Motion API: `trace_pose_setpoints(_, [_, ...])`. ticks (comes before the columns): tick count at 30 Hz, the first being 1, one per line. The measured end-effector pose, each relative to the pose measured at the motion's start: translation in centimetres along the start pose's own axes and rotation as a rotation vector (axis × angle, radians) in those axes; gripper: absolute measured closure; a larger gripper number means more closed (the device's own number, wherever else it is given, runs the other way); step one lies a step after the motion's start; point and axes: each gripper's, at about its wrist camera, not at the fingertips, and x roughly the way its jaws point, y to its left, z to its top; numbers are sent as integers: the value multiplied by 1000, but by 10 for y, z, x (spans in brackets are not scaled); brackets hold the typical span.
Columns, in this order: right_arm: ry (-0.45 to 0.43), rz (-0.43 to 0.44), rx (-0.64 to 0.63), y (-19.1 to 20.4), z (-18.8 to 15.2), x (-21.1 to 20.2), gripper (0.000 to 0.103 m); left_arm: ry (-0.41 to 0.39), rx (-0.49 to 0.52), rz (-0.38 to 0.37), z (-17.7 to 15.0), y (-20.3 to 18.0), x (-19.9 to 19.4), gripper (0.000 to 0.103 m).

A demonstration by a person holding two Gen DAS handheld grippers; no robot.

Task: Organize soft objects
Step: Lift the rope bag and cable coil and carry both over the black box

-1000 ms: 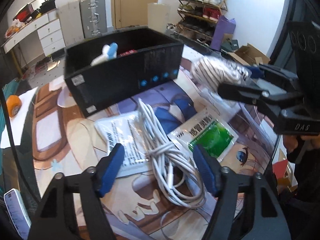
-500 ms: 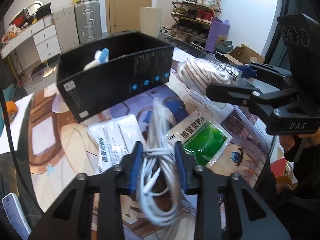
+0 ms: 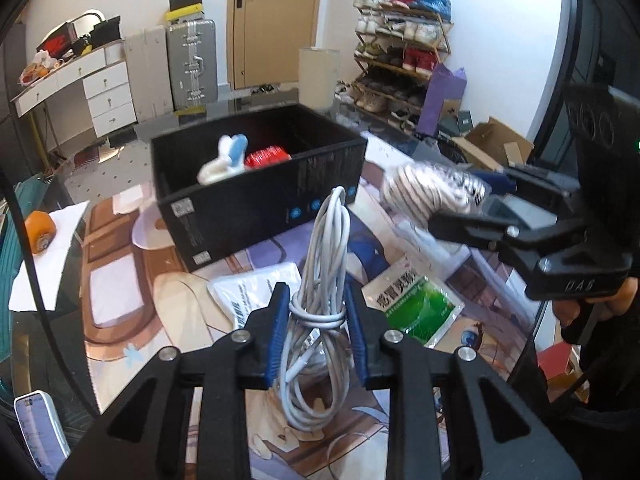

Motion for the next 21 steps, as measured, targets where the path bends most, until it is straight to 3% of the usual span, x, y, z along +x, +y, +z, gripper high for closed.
trace_pose_setpoints(21, [-111, -12, -17, 3, 43, -24, 33, -152, -85, 82, 47, 30, -36, 77])
